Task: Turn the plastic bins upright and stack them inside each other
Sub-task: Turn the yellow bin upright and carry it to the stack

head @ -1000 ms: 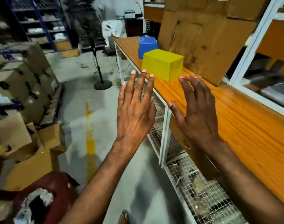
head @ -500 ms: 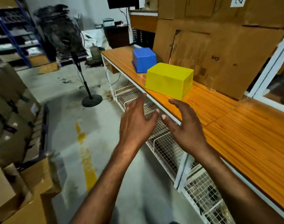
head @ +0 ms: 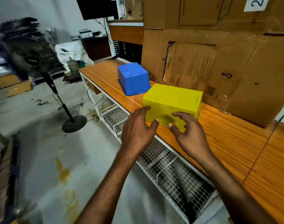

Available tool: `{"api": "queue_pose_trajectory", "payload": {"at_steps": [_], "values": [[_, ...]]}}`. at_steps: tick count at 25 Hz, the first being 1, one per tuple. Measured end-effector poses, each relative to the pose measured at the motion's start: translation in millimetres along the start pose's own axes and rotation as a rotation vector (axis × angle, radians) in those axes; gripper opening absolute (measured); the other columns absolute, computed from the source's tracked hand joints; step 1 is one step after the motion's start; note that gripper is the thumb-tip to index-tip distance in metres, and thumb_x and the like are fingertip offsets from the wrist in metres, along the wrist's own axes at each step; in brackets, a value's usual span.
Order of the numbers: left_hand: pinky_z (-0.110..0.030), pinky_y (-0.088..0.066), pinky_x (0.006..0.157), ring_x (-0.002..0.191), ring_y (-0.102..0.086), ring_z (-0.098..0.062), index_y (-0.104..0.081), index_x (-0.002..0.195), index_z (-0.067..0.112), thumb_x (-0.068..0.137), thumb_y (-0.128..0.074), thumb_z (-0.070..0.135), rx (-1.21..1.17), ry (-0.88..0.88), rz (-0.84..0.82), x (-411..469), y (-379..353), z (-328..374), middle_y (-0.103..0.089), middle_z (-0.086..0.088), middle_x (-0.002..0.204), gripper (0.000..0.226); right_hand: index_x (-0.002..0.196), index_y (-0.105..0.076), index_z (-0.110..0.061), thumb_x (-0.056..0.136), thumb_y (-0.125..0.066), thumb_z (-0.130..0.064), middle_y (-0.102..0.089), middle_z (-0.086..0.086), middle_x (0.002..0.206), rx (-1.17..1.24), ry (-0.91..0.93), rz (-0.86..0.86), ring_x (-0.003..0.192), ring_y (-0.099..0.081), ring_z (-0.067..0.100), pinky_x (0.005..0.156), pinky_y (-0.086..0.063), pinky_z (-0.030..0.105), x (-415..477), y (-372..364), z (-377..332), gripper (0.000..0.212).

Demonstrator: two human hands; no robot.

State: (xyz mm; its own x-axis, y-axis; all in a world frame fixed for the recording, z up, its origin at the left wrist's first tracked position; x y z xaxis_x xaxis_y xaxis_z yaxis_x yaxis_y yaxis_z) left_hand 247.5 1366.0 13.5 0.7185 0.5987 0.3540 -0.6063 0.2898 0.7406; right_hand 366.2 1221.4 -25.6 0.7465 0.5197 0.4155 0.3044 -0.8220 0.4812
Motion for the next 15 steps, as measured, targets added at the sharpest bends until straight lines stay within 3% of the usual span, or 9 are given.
{"api": "queue_pose_trajectory", "payload": {"at_steps": [4, 9, 12, 15], "values": [[-0.038, -0.045, 0.106, 0.137, -0.049, -0.021, -0.049, 0.146, 0.024, 0.097, -0.06, 0.039, -0.09, -0.033, -0.078, 87.1, -38.9, -36.9, -0.05, -0.001, 0.15, 0.053, 0.126, -0.066, -0.028, 0.091, -0.074, -0.027, -0.064, -0.007, 0.131, -0.141, -0.035, -0.007, 0.126, -0.056, 0.017, 0.103, -0.046, 0.034, 58.5, -33.6, 23.5, 0.035], [-0.046, -0.03, 0.121, 0.154, -0.025, -0.028, -0.041, 0.154, 0.019, 0.106, -0.046, 0.035, -0.067, -0.079, -0.261, 196.5, -108.7, -99.5, -0.028, -0.009, 0.166, 0.051, 0.14, -0.057, -0.025, 0.097, -0.066, -0.033, -0.056, -0.003, 0.144, -0.351, -0.142, -0.022, 0.129, -0.051, 0.023, 0.106, -0.043, 0.035, 108.4, -83.4, 61.4, 0.045], [-0.045, -0.036, 0.116, 0.148, -0.036, -0.032, -0.055, 0.145, 0.018, 0.104, -0.048, 0.036, -0.049, -0.097, -0.387, 240.7, -134.9, -125.3, -0.038, -0.011, 0.162, 0.045, 0.145, -0.056, -0.022, 0.101, -0.058, -0.043, -0.051, 0.001, 0.151, -0.454, -0.243, 0.004, 0.13, -0.048, 0.027, 0.109, -0.041, 0.038, 125.0, -108.6, 74.5, 0.049], [-0.038, -0.048, 0.104, 0.131, -0.056, -0.026, -0.074, 0.122, 0.02, 0.096, -0.061, 0.036, -0.082, -0.237, -0.396, 251.8, -131.8, -127.9, -0.058, -0.004, 0.146, 0.033, 0.141, -0.061, -0.02, 0.099, -0.044, -0.056, -0.051, 0.003, 0.151, -0.52, -0.396, 0.128, 0.129, -0.05, 0.03, 0.109, -0.044, 0.043, 131.1, -121.6, 82.4, 0.058]]}}
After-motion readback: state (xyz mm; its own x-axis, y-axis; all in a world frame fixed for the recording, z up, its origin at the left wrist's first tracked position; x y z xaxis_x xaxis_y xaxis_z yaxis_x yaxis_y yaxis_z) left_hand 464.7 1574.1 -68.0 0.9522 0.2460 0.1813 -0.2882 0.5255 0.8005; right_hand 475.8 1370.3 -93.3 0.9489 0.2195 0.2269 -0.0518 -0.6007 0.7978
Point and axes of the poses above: each hand's wrist, its own x-axis towards the middle knuckle, its own y-axis out of the back of the hand, z = x × y, the point moved 5 cm from there along x, towards the middle knuckle
